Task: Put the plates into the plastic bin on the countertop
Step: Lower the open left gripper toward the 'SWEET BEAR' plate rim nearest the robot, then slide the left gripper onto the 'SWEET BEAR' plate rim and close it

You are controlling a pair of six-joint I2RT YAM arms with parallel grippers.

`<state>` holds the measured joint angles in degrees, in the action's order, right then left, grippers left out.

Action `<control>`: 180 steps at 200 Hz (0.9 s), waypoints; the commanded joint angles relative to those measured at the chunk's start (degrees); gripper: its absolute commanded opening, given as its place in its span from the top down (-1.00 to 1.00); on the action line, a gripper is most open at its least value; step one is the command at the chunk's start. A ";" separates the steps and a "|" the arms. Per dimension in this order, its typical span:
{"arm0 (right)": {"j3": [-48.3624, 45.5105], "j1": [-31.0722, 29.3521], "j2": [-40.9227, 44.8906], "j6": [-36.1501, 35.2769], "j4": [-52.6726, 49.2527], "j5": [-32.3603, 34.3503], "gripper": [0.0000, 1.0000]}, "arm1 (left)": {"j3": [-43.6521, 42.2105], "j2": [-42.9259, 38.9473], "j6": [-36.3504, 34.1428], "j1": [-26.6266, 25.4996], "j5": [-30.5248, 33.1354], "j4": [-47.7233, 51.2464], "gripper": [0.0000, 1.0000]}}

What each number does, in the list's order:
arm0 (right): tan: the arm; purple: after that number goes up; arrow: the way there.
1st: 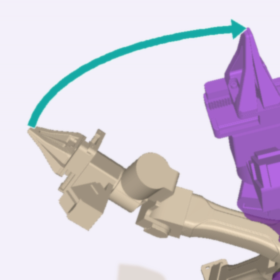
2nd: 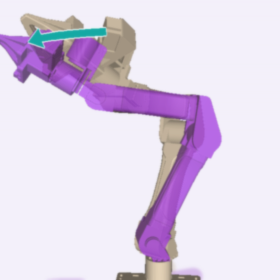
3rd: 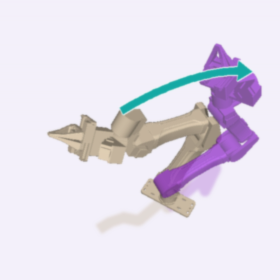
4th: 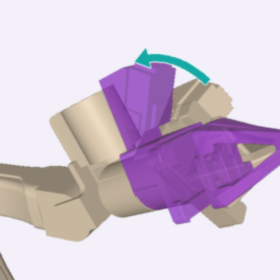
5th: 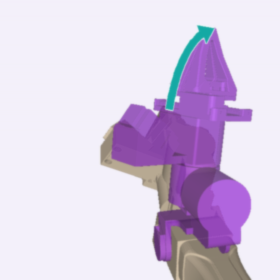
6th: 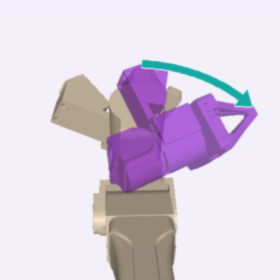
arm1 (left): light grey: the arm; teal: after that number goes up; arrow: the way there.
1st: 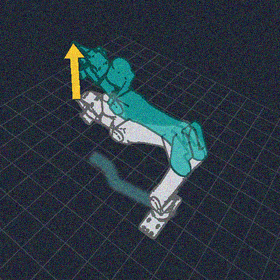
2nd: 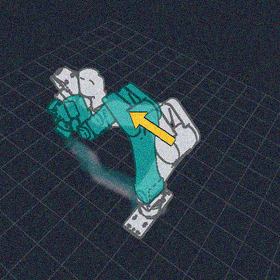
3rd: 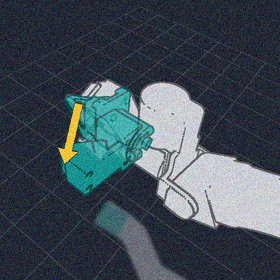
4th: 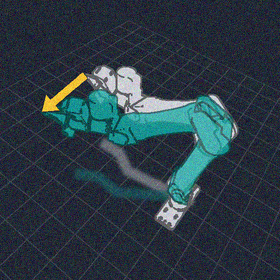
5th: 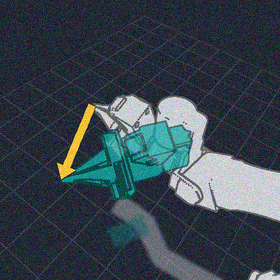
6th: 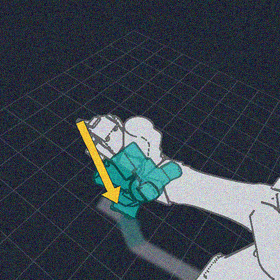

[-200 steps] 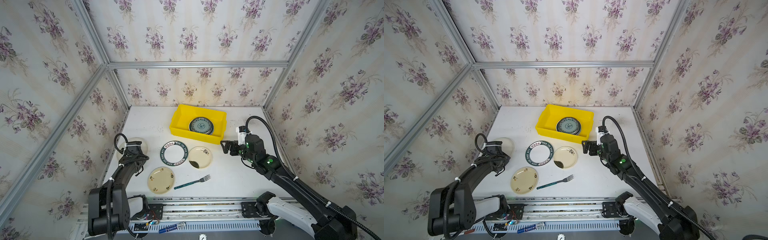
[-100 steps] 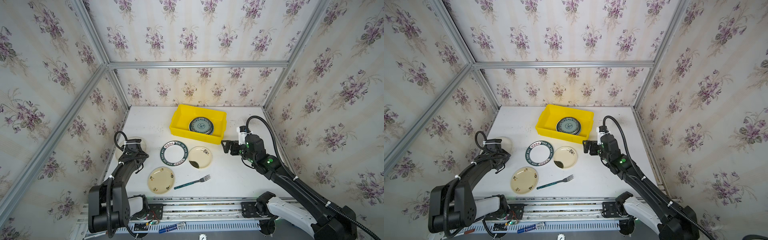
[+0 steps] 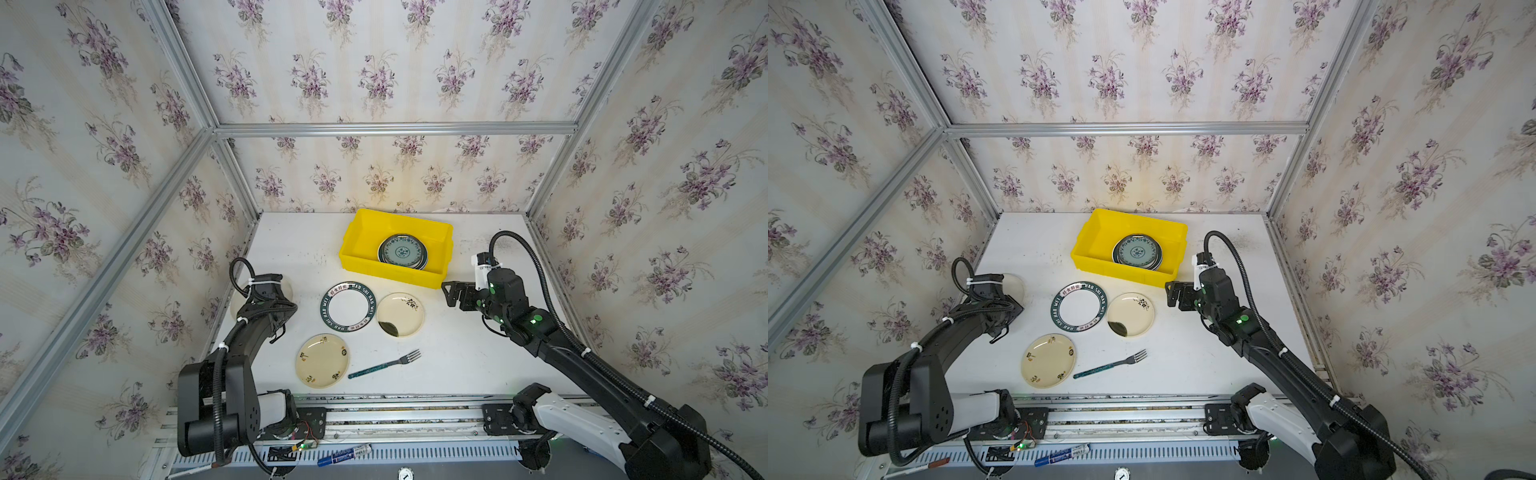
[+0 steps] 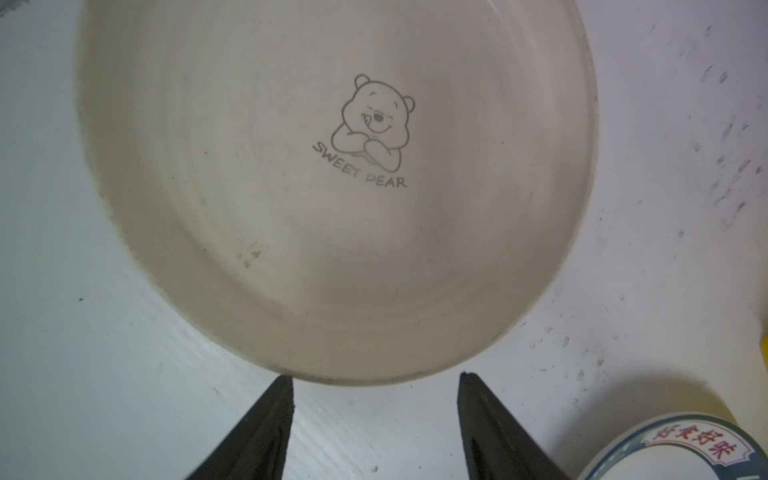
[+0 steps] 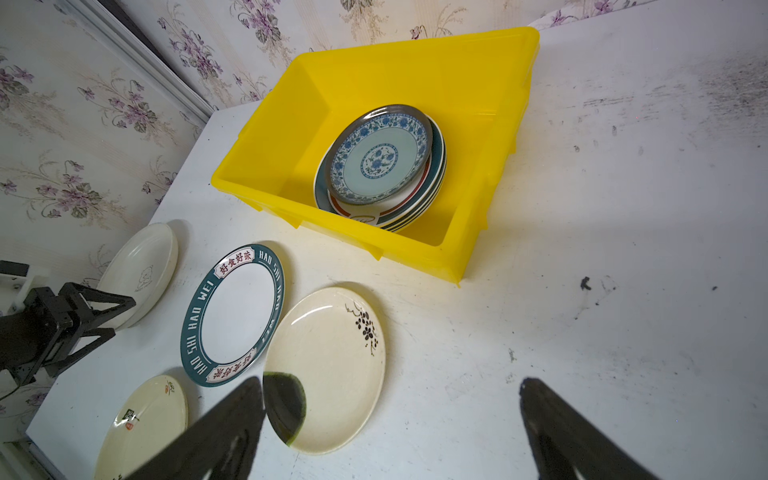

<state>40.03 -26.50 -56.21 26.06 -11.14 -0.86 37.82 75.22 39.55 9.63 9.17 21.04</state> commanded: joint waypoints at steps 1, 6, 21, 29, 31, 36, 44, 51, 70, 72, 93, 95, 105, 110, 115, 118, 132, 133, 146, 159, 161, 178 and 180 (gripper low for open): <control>0.77 0.09 -0.46 -0.32 1.51 -0.45 -0.97 | 1.19 1.14 -3.39 -0.48 -1.89 -0.38 -0.37; 0.75 0.13 -0.63 -0.24 1.55 -0.63 -0.97 | 1.25 1.32 -3.66 -0.57 -2.19 -0.73 -0.38; 0.76 0.18 -1.22 0.10 1.82 -1.15 -0.97 | 1.29 1.81 -4.42 -0.75 -2.83 -1.51 -0.39; 0.75 0.22 -1.51 0.25 1.97 -1.41 -0.97 | 1.44 2.44 -4.72 -0.78 -2.89 -1.73 -0.39; 0.82 0.22 -1.60 0.31 1.99 -1.46 -0.97 | 1.50 2.64 -4.78 -0.69 -2.99 -1.75 -0.39; 0.84 0.22 -1.76 0.31 2.05 -1.59 -0.97 | 1.71 3.13 -5.14 -0.76 -3.21 -1.85 -0.39; 0.92 0.22 -1.97 0.39 2.08 -1.84 -0.97 | 2.21 4.12 -5.68 -0.79 -3.78 -1.95 -0.39; 1.14 0.22 -2.14 0.36 1.96 -1.98 -0.97 | 2.70 5.05 -6.04 -0.93 -4.01 -1.92 -0.39; 1.88 0.31 -2.11 0.04 1.22 -1.86 -0.97 | 4.06 7.09 -6.41 -1.47 -4.17 -1.95 -0.37; 1.93 0.31 -2.08 0.00 1.14 -1.82 -0.97 | 4.27 7.30 -6.42 -1.52 -4.21 -1.96 -0.37; 2.07 0.43 -1.72 -0.50 0.98 -0.94 -0.97 | 5.48 7.95 -6.59 -2.63 -4.35 -1.82 -0.36; 2.07 0.47 -1.72 -0.51 0.95 -0.84 -0.97 | 5.54 7.93 -6.66 -2.78 -4.34 -1.88 -0.36; 2.06 0.51 -1.71 -0.49 0.94 -0.73 -0.97 | 5.80 7.60 -6.82 -3.33 -4.20 -1.79 -0.36; 2.07 0.53 -1.80 -0.36 1.03 -0.82 -0.97 | 6.00 7.42 -7.06 -3.54 -4.09 -1.76 -0.35; 2.07 0.57 -1.93 -0.28 1.20 -0.85 -0.97 | 6.09 7.32 -7.18 -3.78 -4.07 -1.71 -0.35; 2.07 0.57 -2.02 -0.19 1.27 -0.98 -0.97 | 6.13 7.23 -7.27 -3.77 -4.07 -1.73 -0.35; 1.90 0.55 -2.49 0.12 1.69 -1.52 -0.97 | 6.30 6.68 -7.03 -3.75 -4.40 -1.41 -0.34; 1.90 0.56 -2.54 0.12 1.71 -1.56 -0.97 | 6.34 6.64 -6.98 -3.79 -4.50 -1.43 -0.34; 1.98 0.57 -3.07 0.22 1.73 -1.95 -0.97 | 6.51 5.64 -6.90 -3.98 -4.98 -1.26 -0.32; 2.15 0.57 -3.45 0.37 1.71 -2.22 -0.97 | 6.93 4.34 -6.98 -4.51 -3.31 -0.75 -0.32; 2.16 0.57 -3.47 0.32 1.73 -2.30 -0.97 | 6.96 4.15 -7.08 -4.53 -2.89 -0.52 -0.32; 2.24 0.65 -3.40 0.22 1.78 -2.30 -0.97 | 7.83 3.19 -7.87 -4.78 1.18 0.36 -0.33; 2.24 0.66 -3.34 0.15 1.81 -2.30 -0.97 | 7.98 3.18 -7.99 -4.79 1.62 0.51 -0.33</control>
<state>41.19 -25.91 -59.59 25.96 -11.03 -2.59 44.56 79.37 33.08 5.04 5.85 20.43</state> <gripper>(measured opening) 0.985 0.661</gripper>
